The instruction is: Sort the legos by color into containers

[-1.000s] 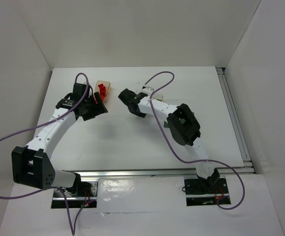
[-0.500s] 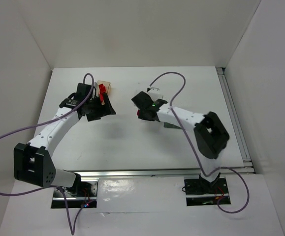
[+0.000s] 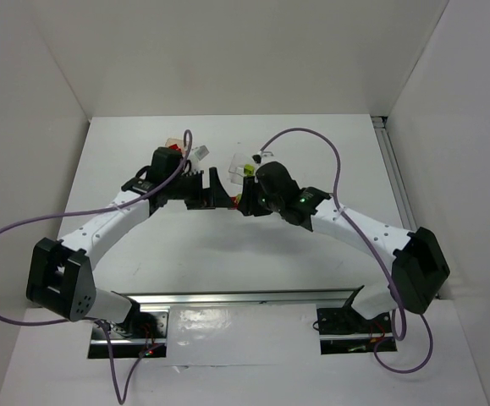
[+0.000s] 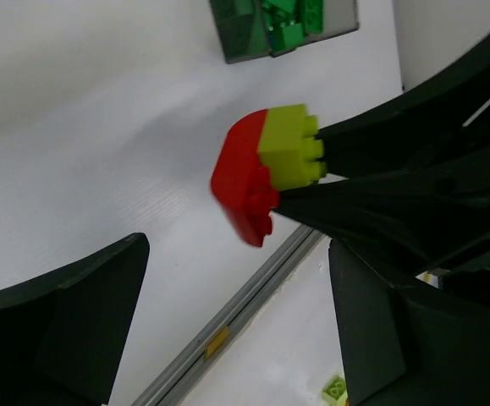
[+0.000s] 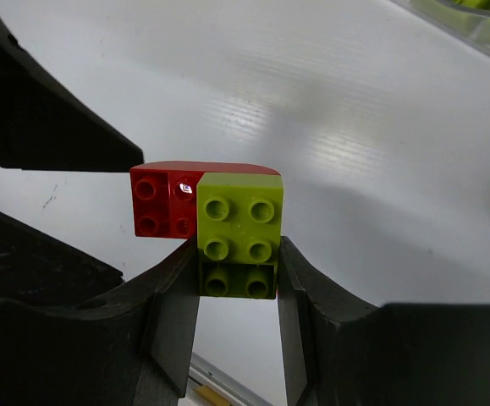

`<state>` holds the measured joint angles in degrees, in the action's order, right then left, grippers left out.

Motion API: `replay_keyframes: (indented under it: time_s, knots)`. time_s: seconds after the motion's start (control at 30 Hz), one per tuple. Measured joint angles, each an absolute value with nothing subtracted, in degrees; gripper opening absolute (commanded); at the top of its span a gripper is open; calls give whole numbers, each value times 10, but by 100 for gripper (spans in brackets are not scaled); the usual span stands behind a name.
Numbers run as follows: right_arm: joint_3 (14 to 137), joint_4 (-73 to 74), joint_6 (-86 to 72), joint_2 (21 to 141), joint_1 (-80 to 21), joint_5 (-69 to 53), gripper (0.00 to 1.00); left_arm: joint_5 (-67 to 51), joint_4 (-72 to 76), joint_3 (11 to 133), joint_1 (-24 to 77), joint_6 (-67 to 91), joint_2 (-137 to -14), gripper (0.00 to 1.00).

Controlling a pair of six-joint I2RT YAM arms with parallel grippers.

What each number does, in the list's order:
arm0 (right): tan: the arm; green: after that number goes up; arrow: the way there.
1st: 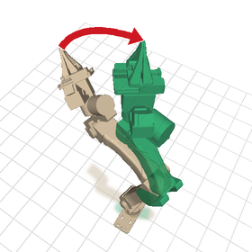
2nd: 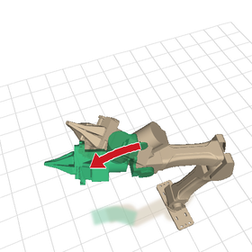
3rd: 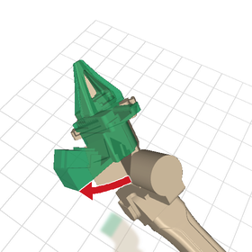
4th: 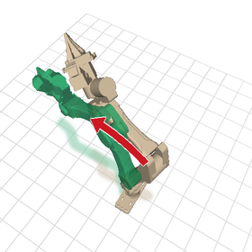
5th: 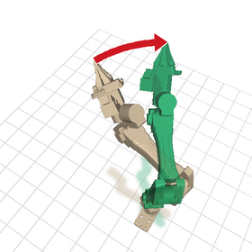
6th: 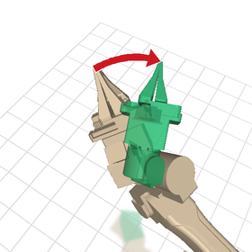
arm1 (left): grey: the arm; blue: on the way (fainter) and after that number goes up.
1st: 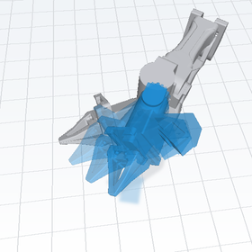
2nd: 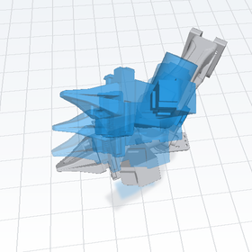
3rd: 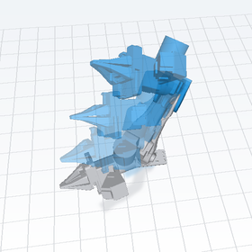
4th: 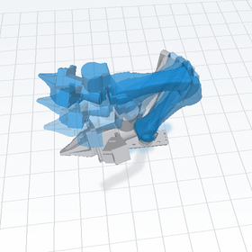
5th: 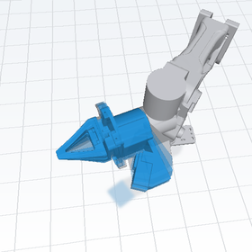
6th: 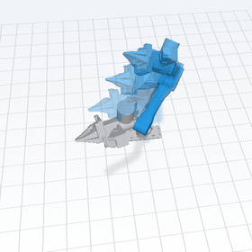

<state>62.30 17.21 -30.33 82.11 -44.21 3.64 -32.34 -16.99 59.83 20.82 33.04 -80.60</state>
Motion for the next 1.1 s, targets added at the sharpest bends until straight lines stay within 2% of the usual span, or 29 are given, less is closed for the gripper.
replay_keyframes:
  time_s: [0.23,0.3,0.5,0.6,0.67,0.7,0.77,0.8,1.1]
  knots:
    - [622,171,-287,817,-442,10,36,-356,-124,585,211,327,-804,83]
    - [622,171,-284,813,-442,7,36,-361,-119,584,211,328,-805,74]
    - [622,171,-279,804,-442,2,36,-378,-89,580,213,334,-815,70]
    - [622,172,-275,803,-442,-1,36,-390,-77,580,214,340,-830,53]
    - [622,173,-272,803,-442,-1,36,-398,-69,580,214,349,-840,37]
    - [622,176,-270,803,-441,1,36,-405,-65,580,214,350,-844,19]
    - [622,181,-269,801,-440,5,36,-399,-66,580,214,357,-848,4]
    - [622,180,-269,798,-440,6,35,-398,-69,582,213,357,-851,0]
    - [622,182,-265,762,-440,28,35,-357,-154,637,174,342,-864,0]
